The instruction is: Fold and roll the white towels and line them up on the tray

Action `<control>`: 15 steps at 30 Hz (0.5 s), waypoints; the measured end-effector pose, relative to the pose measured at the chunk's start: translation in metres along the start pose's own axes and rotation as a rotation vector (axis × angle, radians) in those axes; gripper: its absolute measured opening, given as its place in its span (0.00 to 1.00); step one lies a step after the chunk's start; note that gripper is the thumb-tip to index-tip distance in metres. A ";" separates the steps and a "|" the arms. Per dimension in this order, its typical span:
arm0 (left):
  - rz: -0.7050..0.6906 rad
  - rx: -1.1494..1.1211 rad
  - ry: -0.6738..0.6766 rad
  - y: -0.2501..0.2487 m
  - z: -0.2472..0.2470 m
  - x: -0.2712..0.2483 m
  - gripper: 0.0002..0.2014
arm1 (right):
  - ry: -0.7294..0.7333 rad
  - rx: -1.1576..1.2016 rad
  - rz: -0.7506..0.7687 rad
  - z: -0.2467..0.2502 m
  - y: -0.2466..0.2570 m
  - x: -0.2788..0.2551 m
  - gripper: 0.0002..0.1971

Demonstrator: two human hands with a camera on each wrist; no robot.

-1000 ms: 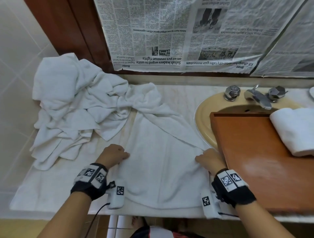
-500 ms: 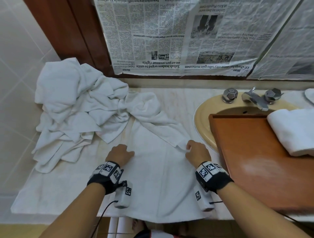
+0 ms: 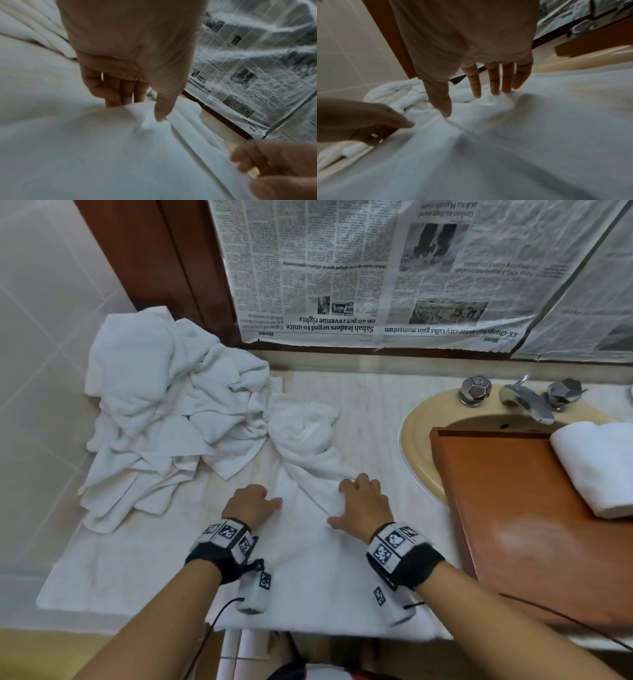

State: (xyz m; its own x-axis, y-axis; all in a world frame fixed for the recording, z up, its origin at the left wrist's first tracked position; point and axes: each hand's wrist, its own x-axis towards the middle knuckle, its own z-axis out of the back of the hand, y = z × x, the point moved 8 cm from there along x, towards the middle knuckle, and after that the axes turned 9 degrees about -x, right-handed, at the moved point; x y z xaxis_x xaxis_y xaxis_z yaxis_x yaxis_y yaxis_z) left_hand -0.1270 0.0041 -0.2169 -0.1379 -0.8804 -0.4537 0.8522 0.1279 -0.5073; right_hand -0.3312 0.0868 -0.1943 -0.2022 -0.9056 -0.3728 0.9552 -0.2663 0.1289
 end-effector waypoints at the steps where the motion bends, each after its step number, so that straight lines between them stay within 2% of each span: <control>1: -0.005 -0.001 -0.008 -0.001 -0.004 0.001 0.21 | 0.006 -0.037 0.024 -0.003 0.008 0.004 0.32; 7: 0.011 -0.058 -0.047 0.024 -0.011 -0.006 0.18 | -0.036 -0.098 0.075 -0.009 0.023 0.016 0.14; 10: 0.053 -0.103 -0.075 0.038 -0.007 -0.011 0.20 | -0.031 -0.030 0.102 0.004 0.026 0.018 0.10; 13: 0.093 -0.153 -0.098 0.045 -0.004 -0.015 0.21 | -0.119 0.241 0.123 0.040 0.016 0.018 0.06; 15: 0.114 -0.175 -0.103 0.047 -0.003 -0.018 0.20 | -0.247 0.498 0.056 0.066 -0.012 0.022 0.06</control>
State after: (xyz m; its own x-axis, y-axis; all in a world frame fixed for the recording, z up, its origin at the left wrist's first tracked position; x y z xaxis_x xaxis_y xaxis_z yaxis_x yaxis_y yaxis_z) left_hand -0.0860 0.0271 -0.2352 0.0142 -0.8968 -0.4422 0.7578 0.2982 -0.5803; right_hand -0.3618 0.0484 -0.1433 -0.2562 -0.9573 -0.1340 0.7605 -0.2852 0.5834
